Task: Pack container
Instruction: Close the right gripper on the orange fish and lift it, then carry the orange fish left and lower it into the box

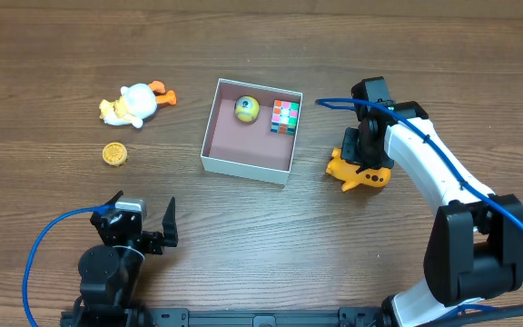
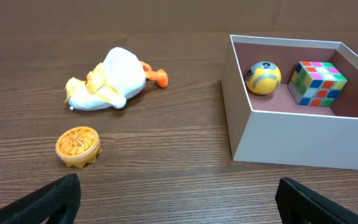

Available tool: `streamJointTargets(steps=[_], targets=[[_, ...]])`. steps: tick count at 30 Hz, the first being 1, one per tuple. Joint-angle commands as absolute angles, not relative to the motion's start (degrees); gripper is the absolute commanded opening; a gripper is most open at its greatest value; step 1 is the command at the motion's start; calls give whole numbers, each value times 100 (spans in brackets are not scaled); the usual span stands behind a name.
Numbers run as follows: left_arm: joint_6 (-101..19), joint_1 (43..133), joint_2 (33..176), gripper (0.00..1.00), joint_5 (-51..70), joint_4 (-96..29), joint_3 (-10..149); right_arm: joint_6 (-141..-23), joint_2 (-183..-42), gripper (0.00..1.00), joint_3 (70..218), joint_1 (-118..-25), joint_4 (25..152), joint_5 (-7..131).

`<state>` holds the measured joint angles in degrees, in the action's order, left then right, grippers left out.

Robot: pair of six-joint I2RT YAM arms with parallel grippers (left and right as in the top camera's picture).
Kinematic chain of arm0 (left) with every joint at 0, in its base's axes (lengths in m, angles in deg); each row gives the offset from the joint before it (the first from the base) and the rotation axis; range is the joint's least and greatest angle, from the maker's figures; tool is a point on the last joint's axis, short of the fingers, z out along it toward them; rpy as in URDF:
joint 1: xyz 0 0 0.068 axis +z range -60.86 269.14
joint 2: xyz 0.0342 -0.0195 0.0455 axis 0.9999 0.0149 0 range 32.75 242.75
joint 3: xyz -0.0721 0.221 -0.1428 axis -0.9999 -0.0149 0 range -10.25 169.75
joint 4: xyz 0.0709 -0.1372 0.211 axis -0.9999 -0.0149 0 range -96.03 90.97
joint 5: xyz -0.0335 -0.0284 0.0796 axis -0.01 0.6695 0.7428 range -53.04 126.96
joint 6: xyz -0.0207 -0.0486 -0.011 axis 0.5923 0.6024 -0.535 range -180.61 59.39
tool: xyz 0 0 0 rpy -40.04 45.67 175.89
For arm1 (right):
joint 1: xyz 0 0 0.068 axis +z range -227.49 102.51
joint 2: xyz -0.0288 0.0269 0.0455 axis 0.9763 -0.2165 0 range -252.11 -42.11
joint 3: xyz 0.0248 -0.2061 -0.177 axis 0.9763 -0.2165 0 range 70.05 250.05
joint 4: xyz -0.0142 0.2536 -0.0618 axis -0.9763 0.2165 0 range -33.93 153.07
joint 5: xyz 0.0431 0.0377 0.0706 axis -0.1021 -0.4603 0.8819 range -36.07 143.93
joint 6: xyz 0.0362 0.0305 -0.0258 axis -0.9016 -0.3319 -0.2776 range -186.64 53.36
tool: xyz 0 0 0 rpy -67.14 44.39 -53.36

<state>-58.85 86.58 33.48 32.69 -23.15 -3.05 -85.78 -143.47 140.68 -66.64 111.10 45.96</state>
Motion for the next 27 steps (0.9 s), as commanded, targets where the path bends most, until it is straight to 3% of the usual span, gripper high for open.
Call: streamJointTargets(steps=[1, 6, 27], targets=[[-5804, 8693, 3298, 100, 3288, -2293, -331, -8565, -14247, 15, 13965, -6719, 11044, 4494], [-5804, 8693, 3298, 100, 3288, -2293, -331, -8517, -14247, 4, 13974, -6719, 10966, 4494], [-5804, 8693, 3298, 100, 3288, -2293, -331, -8130, -14240, 4, 15998, -6712, 11899, 4496]])
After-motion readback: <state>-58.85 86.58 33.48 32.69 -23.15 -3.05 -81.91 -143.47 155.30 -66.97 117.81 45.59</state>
